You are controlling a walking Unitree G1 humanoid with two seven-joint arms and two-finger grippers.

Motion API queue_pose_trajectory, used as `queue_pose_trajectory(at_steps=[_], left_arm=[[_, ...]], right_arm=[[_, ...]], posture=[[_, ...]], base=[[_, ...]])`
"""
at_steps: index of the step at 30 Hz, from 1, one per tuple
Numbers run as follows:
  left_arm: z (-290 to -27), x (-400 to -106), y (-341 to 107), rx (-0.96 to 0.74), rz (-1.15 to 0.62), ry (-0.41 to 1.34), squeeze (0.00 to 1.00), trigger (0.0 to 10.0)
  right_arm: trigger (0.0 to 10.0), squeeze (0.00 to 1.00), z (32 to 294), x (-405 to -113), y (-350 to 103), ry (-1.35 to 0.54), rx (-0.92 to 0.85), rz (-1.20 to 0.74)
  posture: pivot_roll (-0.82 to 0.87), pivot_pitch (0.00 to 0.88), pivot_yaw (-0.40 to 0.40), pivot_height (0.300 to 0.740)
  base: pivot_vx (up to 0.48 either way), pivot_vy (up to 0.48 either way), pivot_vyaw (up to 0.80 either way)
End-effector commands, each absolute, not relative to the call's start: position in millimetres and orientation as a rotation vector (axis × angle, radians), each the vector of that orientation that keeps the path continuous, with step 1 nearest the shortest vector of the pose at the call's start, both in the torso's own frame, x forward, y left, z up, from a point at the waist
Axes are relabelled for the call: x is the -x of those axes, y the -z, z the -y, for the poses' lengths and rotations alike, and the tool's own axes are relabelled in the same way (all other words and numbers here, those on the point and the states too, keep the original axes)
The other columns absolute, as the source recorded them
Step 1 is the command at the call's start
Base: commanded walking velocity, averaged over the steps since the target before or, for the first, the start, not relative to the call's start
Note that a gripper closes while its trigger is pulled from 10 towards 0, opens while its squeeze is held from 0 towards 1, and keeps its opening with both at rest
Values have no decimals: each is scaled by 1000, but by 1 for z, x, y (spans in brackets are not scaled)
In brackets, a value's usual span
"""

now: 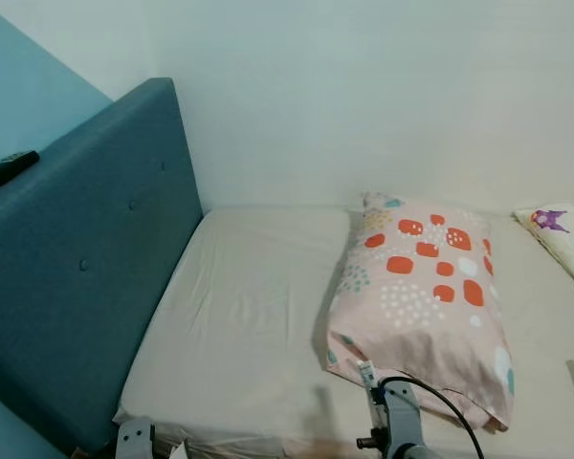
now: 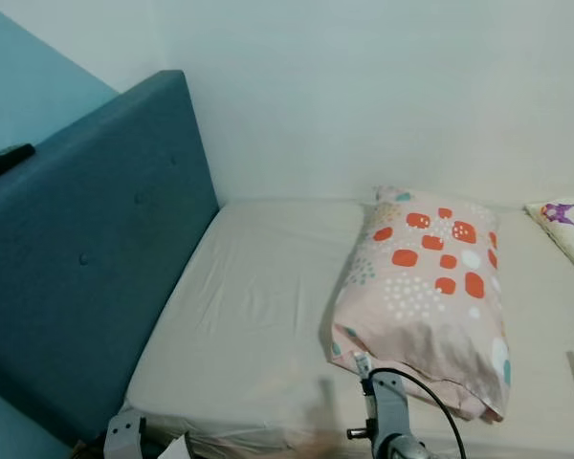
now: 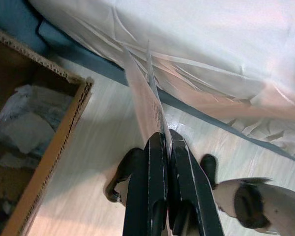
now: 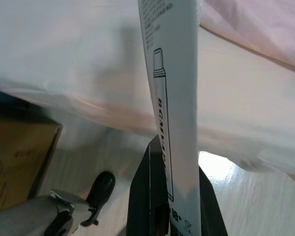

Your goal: Clean up the room

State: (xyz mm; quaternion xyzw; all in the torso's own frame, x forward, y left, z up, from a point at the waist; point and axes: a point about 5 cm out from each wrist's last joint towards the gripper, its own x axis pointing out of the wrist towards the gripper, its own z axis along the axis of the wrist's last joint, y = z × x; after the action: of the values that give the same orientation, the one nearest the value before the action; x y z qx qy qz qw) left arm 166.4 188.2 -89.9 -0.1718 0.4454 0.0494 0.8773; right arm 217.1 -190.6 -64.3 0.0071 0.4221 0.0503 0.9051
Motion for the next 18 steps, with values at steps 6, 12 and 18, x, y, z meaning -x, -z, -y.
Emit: queue_pose_trajectory(at_steps=[6, 12, 18], left_arm=[[-182, -170, 89, 362, -929, -72, 0, 10000], [-182, -167, 91, 367, -939, -91, 0, 10000], [-182, -166, 91, 369, -945, -90, 0, 10000]], right_arm=[[10000, 0, 180, -212, 68, -162, 13, -887], [10000, 0, 172, -211, 69, -211, 34, -886], [10000, 0, 173, -212, 69, -207, 26, -883]], posture=[[-61, 0, 4, 710], [-67, 0, 10, 710], [-71, 0, 13, 710]], base=[[0, -477, 776], [0, -346, 777], [0, 0, 779]])
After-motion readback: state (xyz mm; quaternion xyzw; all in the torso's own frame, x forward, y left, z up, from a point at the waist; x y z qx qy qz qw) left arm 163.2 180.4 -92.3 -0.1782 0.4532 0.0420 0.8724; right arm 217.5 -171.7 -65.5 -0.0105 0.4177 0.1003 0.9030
